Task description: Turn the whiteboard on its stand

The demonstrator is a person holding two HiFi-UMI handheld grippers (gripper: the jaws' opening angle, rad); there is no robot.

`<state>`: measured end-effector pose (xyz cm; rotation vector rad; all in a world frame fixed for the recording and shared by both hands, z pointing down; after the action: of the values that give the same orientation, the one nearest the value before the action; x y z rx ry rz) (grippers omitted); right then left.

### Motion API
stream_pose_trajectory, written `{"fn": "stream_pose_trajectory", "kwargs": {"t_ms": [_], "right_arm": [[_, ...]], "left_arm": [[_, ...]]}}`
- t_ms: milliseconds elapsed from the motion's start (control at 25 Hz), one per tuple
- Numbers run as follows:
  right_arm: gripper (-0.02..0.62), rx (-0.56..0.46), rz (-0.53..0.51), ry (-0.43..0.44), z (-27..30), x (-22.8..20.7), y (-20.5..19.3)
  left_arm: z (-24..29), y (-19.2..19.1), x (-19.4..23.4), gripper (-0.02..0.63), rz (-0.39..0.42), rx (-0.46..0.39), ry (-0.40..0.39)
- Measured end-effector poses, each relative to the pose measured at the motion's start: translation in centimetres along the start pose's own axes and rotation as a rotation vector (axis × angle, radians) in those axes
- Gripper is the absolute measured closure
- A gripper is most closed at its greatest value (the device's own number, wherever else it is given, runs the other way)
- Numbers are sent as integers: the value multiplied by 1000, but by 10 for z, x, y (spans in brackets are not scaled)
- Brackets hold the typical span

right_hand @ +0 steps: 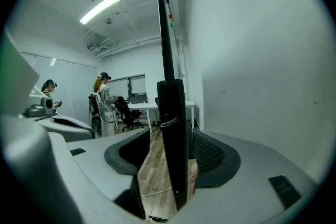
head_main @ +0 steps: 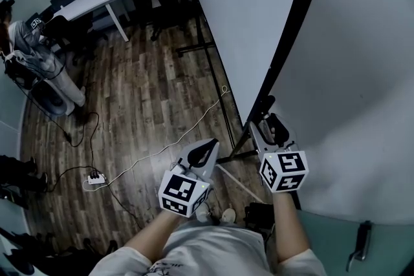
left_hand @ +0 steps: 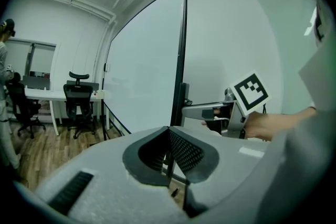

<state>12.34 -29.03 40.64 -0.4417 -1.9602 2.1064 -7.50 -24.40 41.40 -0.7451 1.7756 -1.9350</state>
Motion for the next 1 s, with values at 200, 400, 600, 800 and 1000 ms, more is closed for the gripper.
{"fn": "stream_pose_trajectory", "kwargs": {"t_ms": [200, 400, 600, 800, 1000], "right_arm": [[371, 5, 2, 5, 13, -5, -2], [371, 9, -9, 3, 25, -3, -2], [371, 25, -9, 4, 34, -5, -4], [373, 29, -37, -27, 39, -7, -5], [399, 33, -57, -27, 40, -5, -4]], "left_arm": [[0, -4, 1, 595, -9, 11, 16], [-3, -4, 7, 595, -9, 10, 35], [-4, -3, 8, 595, -12, 8, 48], [-6, -6, 8, 595, -14, 13, 53], [-8, -7, 5, 595, -18, 16, 53]]}}
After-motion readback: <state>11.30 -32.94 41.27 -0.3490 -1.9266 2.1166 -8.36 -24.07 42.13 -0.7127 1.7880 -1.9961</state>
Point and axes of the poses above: the fingertips, and each gripper's own axes: z forward along the fingers, x to its left, y out of its top, the point moved 8 cm from there along -z, backward along the fingers, and after that the axes turned 11 degrees about -x, right-handed, at the moved point
